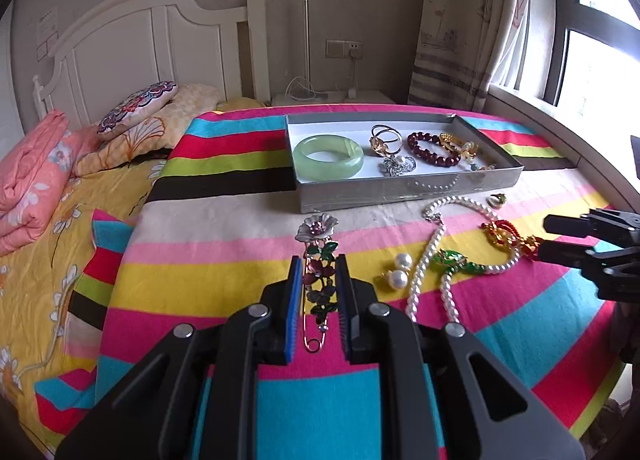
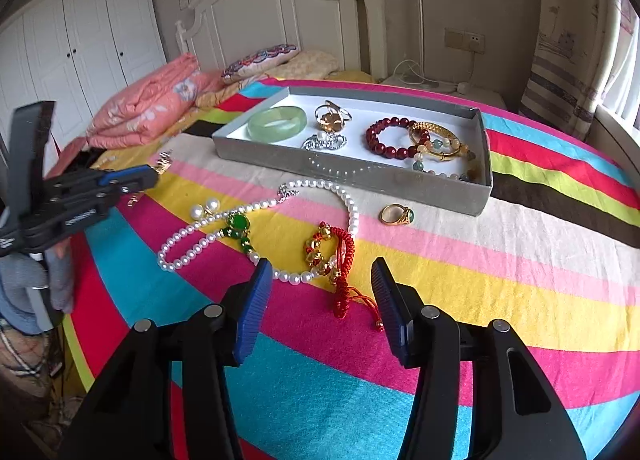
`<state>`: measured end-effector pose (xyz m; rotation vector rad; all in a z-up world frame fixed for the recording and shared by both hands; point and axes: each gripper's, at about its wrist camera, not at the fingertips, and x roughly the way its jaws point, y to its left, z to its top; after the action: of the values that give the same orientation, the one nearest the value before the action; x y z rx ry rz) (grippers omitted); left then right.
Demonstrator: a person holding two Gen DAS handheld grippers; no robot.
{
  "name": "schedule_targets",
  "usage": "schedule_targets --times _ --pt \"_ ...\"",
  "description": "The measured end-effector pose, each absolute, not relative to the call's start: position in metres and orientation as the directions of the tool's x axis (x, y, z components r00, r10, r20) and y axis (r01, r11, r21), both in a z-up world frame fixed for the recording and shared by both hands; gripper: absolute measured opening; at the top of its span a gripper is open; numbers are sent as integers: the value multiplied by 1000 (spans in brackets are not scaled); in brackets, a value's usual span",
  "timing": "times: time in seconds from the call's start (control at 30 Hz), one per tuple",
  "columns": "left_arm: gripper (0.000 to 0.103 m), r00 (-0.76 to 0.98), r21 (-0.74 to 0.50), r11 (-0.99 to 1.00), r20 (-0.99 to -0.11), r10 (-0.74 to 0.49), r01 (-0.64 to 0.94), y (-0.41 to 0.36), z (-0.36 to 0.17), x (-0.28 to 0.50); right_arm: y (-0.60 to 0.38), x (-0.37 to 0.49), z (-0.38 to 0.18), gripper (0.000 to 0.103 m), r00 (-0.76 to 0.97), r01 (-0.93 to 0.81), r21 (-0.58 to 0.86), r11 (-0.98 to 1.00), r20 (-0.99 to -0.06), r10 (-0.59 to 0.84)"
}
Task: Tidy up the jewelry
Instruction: 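Close the left tool on the flower safety-pin brooch while the right tool holds the red bracelet, then carry the brooch and red cord bracelet into the tray and open both tools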
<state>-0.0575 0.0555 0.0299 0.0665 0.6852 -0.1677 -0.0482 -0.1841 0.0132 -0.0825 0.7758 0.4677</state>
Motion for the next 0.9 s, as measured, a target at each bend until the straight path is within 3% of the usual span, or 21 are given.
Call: schedule_targets --times 0.2,0.27,0.3,0.33,0.5,0.9 --pt "16 767 4 983 -625 -142 185 55 33 -71 -182 -42 5 37 588 -416 79 906 -737 335" --pt "16 767 1 982 -625 -146 188 53 32 -72 -182 -41 3 25 576 -421 73 904 -749 328" --pt "16 765 2 982 -627 -145 188 53 32 -73 -181 -42 1 11 573 -424 62 904 -755 320" --pt "16 765 2 982 -628 -144 187 53 31 -73 -180 -44 1 8 572 -428 53 902 -757 316" --pt "16 764 7 983 -630 -137 181 53 29 -75 -180 -57 9 6 629 -440 4 898 -712 311" --pt "16 792 49 977 -595 -139 208 35 45 -85 -204 -74 60 6 753 -406 39 913 -551 359"
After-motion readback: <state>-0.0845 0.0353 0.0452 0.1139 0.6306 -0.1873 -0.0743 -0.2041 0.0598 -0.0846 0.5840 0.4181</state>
